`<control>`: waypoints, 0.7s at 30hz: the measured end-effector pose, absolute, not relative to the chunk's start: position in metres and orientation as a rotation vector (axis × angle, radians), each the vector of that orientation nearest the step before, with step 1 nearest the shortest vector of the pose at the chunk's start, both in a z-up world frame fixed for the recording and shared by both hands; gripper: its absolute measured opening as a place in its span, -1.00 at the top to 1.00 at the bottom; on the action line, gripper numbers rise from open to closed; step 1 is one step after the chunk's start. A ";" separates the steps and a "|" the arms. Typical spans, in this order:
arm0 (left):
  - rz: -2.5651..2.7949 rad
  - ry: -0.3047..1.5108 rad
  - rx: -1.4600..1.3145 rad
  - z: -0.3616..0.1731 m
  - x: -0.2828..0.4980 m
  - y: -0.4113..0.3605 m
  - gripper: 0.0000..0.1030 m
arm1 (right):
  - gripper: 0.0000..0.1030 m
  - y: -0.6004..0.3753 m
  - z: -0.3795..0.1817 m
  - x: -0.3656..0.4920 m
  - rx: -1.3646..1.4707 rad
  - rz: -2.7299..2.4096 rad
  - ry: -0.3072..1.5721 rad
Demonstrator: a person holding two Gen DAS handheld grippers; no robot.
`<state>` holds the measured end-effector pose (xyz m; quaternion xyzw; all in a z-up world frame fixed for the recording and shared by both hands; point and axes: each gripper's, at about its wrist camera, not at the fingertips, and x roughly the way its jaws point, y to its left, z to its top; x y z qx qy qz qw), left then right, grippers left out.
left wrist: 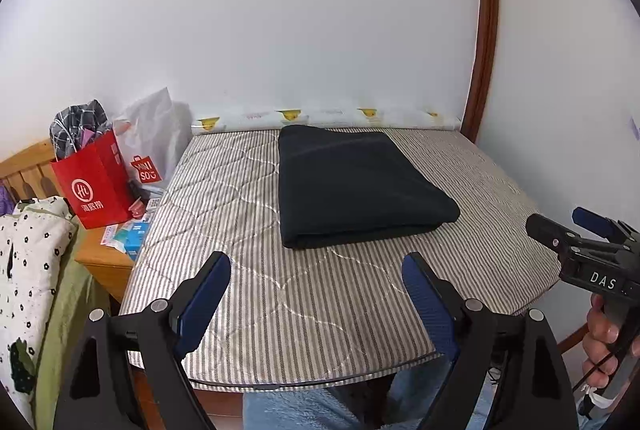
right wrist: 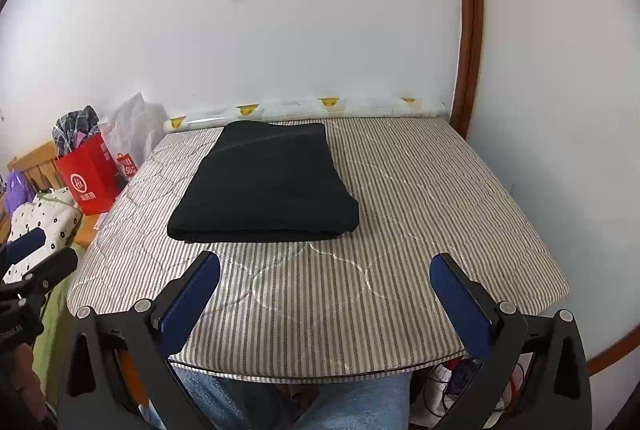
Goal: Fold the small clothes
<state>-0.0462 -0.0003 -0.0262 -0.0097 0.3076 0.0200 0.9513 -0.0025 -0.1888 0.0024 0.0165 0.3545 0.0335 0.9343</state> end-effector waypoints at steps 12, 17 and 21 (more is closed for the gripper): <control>0.049 0.622 -0.030 -0.023 -0.047 0.001 -0.69 | -1.00 -0.193 0.004 -0.008 0.043 0.053 0.728; 0.051 0.632 -0.029 -0.025 -0.047 0.001 -0.69 | -1.00 -0.196 0.005 -0.008 0.050 0.050 0.727; 0.049 0.630 -0.029 -0.025 -0.047 0.002 -0.69 | -1.00 -0.196 0.004 -0.009 0.045 0.049 0.727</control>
